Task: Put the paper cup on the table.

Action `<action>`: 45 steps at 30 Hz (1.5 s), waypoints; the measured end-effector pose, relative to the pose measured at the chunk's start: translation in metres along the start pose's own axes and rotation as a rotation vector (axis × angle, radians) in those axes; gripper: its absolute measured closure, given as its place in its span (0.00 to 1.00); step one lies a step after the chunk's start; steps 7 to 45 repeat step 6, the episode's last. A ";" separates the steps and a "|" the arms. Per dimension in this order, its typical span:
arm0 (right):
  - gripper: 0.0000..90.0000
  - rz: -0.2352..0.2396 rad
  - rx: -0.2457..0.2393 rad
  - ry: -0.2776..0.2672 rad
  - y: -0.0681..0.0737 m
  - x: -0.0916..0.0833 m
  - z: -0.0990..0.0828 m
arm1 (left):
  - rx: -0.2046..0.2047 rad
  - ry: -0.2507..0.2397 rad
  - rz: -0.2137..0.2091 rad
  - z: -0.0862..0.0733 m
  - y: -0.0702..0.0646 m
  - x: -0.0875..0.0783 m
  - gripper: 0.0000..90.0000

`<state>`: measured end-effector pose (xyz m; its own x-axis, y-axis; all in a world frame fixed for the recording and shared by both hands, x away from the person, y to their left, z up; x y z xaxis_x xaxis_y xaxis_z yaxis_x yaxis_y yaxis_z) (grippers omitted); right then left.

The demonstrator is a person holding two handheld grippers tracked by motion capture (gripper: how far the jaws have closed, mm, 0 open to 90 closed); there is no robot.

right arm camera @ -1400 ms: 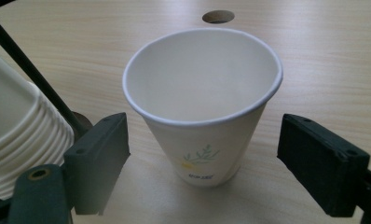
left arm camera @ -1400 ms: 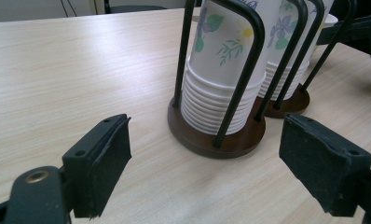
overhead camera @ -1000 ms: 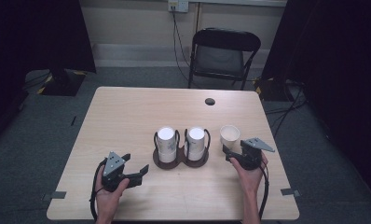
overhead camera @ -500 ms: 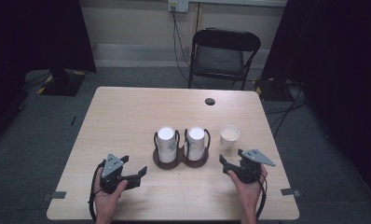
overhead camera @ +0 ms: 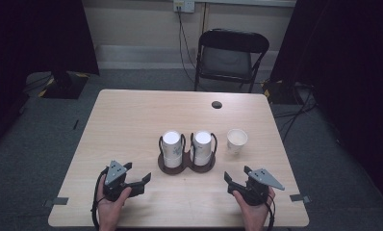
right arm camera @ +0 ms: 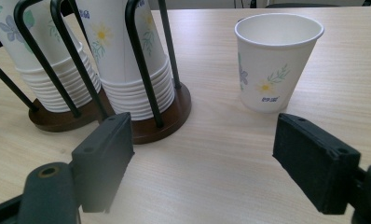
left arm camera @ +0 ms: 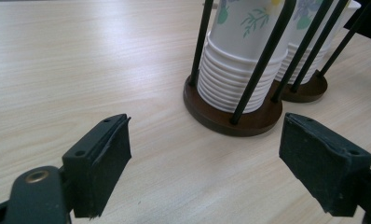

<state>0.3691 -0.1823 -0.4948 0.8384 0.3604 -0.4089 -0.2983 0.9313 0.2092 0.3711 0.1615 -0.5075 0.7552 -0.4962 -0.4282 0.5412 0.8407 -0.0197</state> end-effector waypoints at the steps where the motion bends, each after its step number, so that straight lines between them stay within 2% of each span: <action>1: 0.22 0.000 -0.001 0.003 0.000 0.000 0.000 | -0.010 -0.003 0.003 0.000 0.000 0.001 0.18; 5: 0.20 -0.015 -0.005 0.005 -0.004 0.002 0.000 | -0.012 0.006 0.011 -0.003 0.002 0.001 0.18; 45: 0.19 -0.015 -0.008 0.014 -0.005 0.004 -0.001 | -0.020 0.004 0.012 -0.004 0.003 0.002 0.18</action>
Point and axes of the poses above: each handheld gripper's, and its own axes: x roughly forward along the jaws, z roughly out of its top, y roughly to its left, the point moved 8 cm from there along x, roughly forward along the jaws, and after that the axes turned 6 degrees about x, right-handed, at the moved point
